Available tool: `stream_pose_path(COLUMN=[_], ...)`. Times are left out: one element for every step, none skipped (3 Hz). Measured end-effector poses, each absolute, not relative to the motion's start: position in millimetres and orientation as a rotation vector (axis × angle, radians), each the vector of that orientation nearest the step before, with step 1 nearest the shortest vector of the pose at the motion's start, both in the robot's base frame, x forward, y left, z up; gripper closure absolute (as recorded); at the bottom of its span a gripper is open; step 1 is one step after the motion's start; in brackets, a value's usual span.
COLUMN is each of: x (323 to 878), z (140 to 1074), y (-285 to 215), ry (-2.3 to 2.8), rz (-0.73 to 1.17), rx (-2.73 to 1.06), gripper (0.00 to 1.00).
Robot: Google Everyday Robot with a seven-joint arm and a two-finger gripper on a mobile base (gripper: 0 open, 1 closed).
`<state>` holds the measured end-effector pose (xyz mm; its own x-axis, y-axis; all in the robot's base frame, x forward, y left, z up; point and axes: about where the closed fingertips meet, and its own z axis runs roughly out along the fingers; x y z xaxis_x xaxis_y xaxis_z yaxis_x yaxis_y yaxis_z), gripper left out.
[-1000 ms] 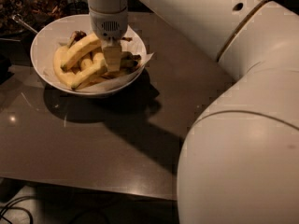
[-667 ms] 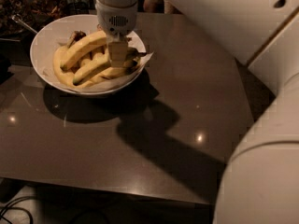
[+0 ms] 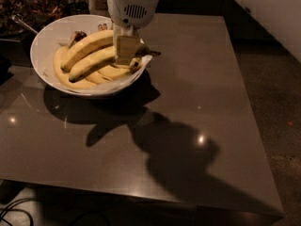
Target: Pick banana from white bowl
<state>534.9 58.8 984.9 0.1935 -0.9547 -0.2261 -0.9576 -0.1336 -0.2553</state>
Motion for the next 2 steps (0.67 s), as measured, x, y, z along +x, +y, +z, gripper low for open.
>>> stream_pose_path(x=[480.1,478.5], z=[1006.2,1007.6], y=[46.0,45.8], ry=[1.747,1.744], rz=[0.051,0.05], rx=[-2.115,-2.113], gripper=[1.0,1.0])
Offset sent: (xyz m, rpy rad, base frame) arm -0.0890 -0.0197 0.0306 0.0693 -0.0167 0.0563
